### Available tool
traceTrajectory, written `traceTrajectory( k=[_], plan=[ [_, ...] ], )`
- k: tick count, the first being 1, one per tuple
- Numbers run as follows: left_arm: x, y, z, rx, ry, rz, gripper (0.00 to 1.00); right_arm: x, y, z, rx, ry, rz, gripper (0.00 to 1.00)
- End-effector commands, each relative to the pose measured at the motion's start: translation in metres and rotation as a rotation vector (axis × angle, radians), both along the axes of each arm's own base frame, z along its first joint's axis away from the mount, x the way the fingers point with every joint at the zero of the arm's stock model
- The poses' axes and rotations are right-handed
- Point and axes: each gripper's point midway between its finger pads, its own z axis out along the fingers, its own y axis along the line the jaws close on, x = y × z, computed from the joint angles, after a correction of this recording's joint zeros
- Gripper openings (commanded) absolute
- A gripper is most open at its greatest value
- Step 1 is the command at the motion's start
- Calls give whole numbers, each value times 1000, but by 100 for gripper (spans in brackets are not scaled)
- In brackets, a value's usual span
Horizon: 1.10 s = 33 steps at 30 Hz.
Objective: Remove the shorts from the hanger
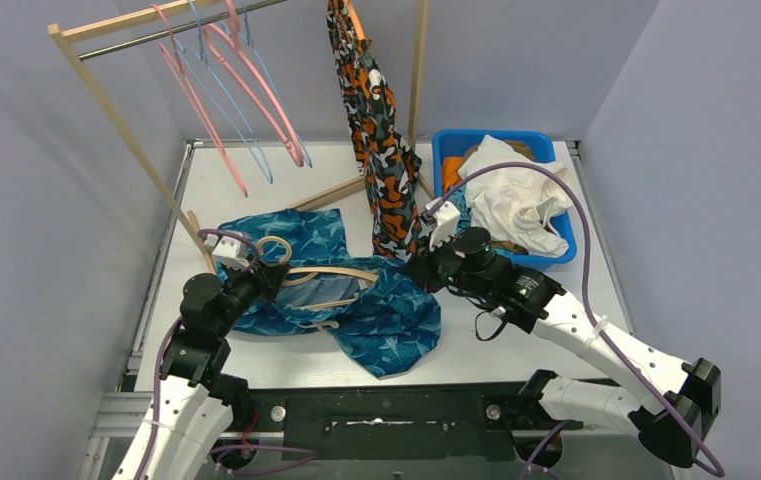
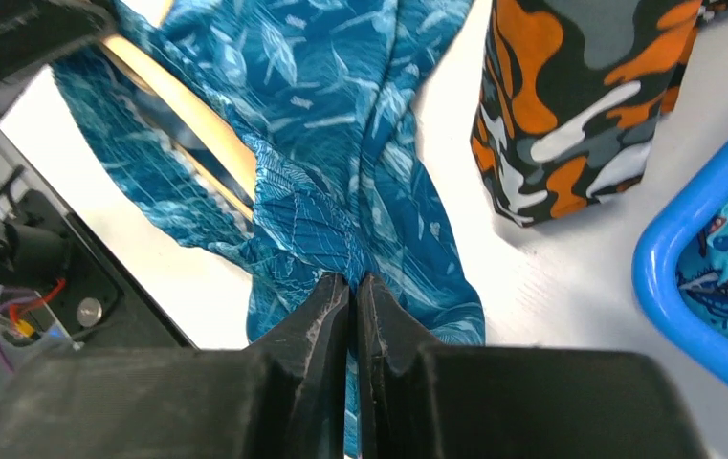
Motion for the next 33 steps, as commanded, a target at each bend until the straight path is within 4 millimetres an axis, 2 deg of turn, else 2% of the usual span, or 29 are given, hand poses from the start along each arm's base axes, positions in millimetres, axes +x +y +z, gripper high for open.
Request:
traceTrajectory(
  k=[1, 4, 6, 9, 12, 17, 23, 28, 31, 33],
  plan=[
    [6, 11, 28, 12, -94, 59, 0, 7, -19, -28, -138, 25, -44, 0],
    [6, 12, 30, 8, -104, 61, 0, 10, -28, -55, -225, 84, -86, 0],
    [5, 11, 31, 5, -113, 56, 0, 10, -25, -68, -250, 123, -80, 0],
    [5, 10, 32, 5, -117, 50, 0, 9, -11, -84, -264, 183, -32, 1],
    [5, 9, 32, 6, -116, 45, 0, 7, 6, -90, -265, 202, 19, 3],
    [6, 15, 31, 14, -111, 80, 0, 0, 21, -84, -245, 167, 108, 4],
    [11, 40, 18, 55, -56, 220, 0, -3, 4, -65, -200, 107, 93, 1],
    [14, 57, 5, 86, 10, 321, 0, -21, -6, -50, -154, 115, 170, 0],
    [14, 56, 5, 83, 12, 319, 0, -34, -7, -53, -157, 130, 233, 0],
    [14, 53, 8, 73, -2, 300, 0, -35, -10, -62, -179, 144, 223, 0]
  ],
)
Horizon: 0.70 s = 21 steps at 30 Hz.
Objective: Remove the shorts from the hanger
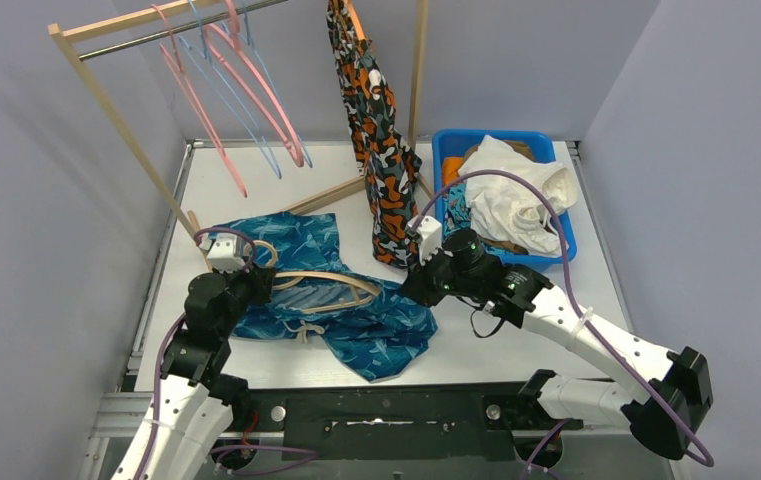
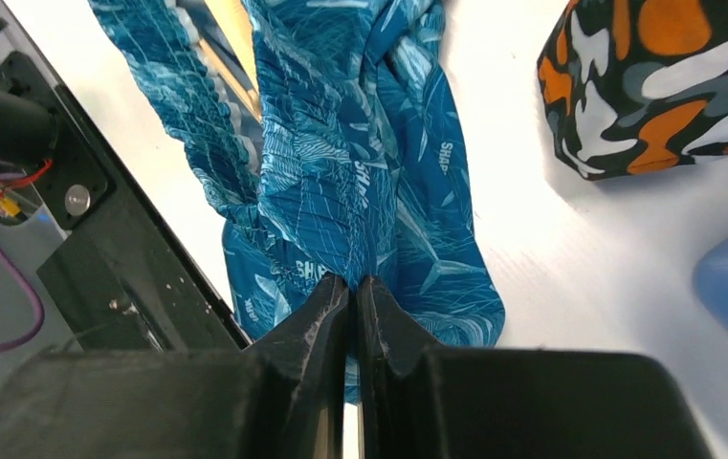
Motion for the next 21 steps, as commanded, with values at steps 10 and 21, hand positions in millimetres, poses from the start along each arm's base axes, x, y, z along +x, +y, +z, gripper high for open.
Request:
traceTrajectory(
  k=[10, 21],
  plan=[
    [4, 16, 53, -39, -190, 94, 0, 9, -18, -76, -177, 128, -67, 0],
    [5, 9, 51, -37, -184, 53, 0, 37, -1, -28, -46, 39, -167, 23]
  ],
)
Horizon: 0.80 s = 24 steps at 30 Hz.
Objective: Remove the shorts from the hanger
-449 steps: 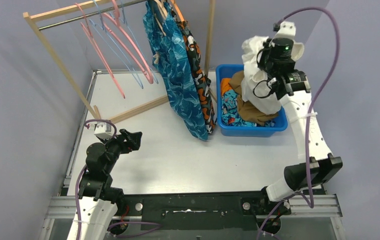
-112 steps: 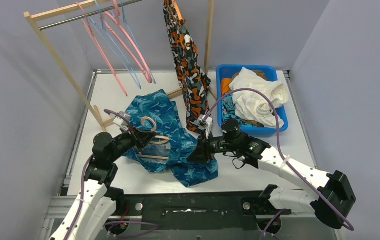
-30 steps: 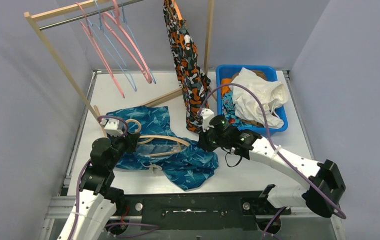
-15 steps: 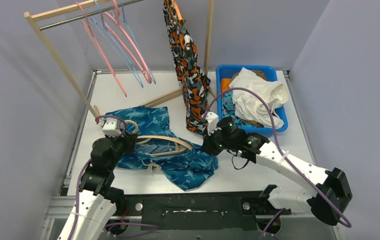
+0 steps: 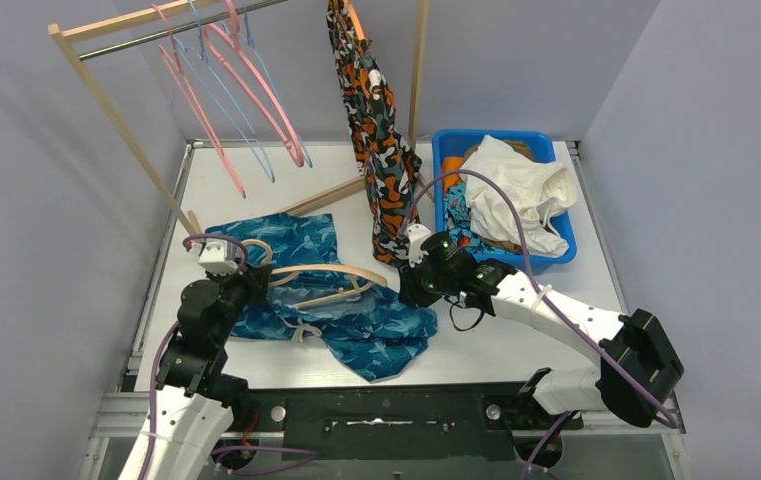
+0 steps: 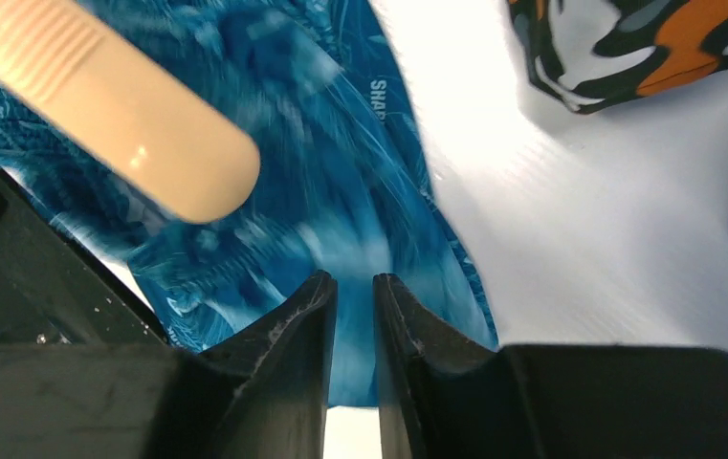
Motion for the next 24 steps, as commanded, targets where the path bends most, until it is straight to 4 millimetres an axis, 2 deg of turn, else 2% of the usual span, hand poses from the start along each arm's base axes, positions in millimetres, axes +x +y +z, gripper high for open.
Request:
traceTrajectory(
  k=[1, 4, 6, 10, 13, 17, 21, 24],
  plan=[
    [9, 5, 31, 1, -111, 26, 0, 26, 2, 58, 97, -159, -79, 28],
    [7, -6, 31, 10, -113, -41, 0, 21, 2, 77, 158, -203, -65, 52],
    [6, -13, 32, 6, -119, -86, 0, 13, 7, 83, 209, -223, -11, 57],
    [3, -29, 36, -7, -136, -182, 0, -1, 25, 102, 351, -275, 90, 61],
    [-2, -42, 41, -27, -162, -261, 0, -6, 37, 108, 406, -290, 143, 61],
    [-7, -53, 44, -47, -177, -326, 0, -15, 53, 102, 402, -242, 216, 61],
    [-9, -58, 44, -55, -181, -355, 0, -32, 70, 101, 403, -208, 343, 58],
    [-11, -63, 46, -67, -188, -386, 0, -35, 72, 98, 415, -217, 357, 53]
  ],
)
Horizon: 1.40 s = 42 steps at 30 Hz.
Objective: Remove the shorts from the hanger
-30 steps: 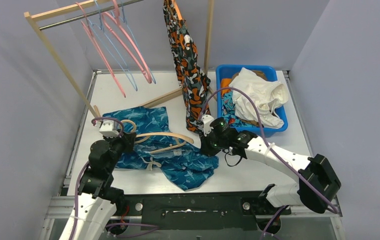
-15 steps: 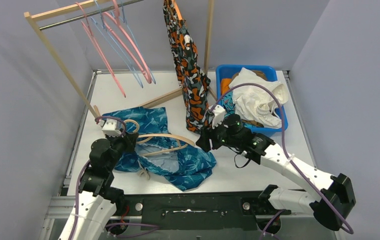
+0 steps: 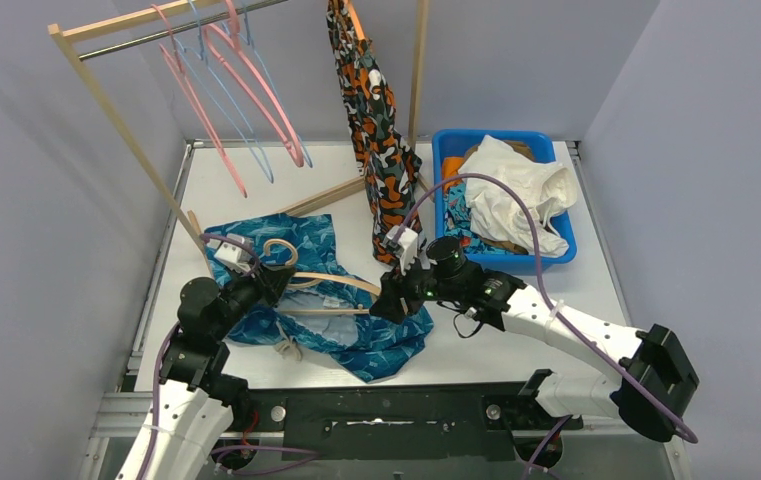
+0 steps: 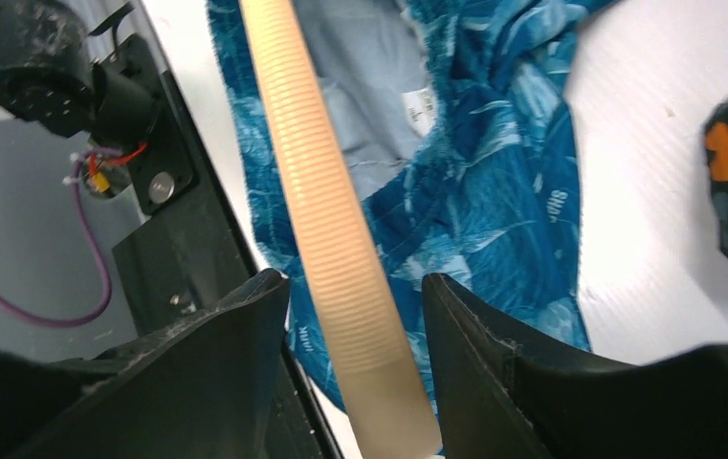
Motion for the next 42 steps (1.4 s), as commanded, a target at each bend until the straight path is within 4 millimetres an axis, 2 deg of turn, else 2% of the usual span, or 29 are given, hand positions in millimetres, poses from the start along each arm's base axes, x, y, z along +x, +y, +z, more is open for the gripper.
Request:
traceTrajectory(
  k=[1, 4, 7, 9, 11, 15, 19, 23, 27, 35, 40, 42],
  plan=[
    [-2, -13, 31, -43, -118, -83, 0, -3, 19, 38, 118, -101, 90, 49],
    [-2, -15, 30, -50, -113, -87, 0, -6, 19, 44, 138, -115, 102, 32],
    [-1, -13, 30, -51, -107, -78, 0, -7, 15, 51, 142, -150, 109, 9],
    [0, -11, 29, -50, -104, -63, 0, -6, 10, 53, 137, -160, 92, 1],
    [1, -10, 30, -48, -105, -54, 12, -4, 4, 55, 131, -166, 75, 0],
    [0, -11, 32, -45, -107, -66, 48, -2, -9, 56, 108, -153, 45, 0],
    [-4, -15, 36, -42, -111, -93, 65, 3, -25, 54, 62, -150, -13, 0],
    [-7, -17, 40, -46, -119, -113, 69, 8, -37, 57, 35, -160, -61, 0],
    [-2, -7, 40, -33, -120, -50, 69, 15, -45, 63, 14, -185, -117, 0],
    [11, 51, 33, 22, -103, 298, 69, 25, -61, 109, 117, -324, -234, 0],
    [14, 76, 24, 45, -65, 440, 70, 29, -76, 124, 127, -379, -309, 0],
    [15, 80, 22, 49, -50, 464, 70, 32, -80, 129, 134, -391, -336, 0]
  ],
)
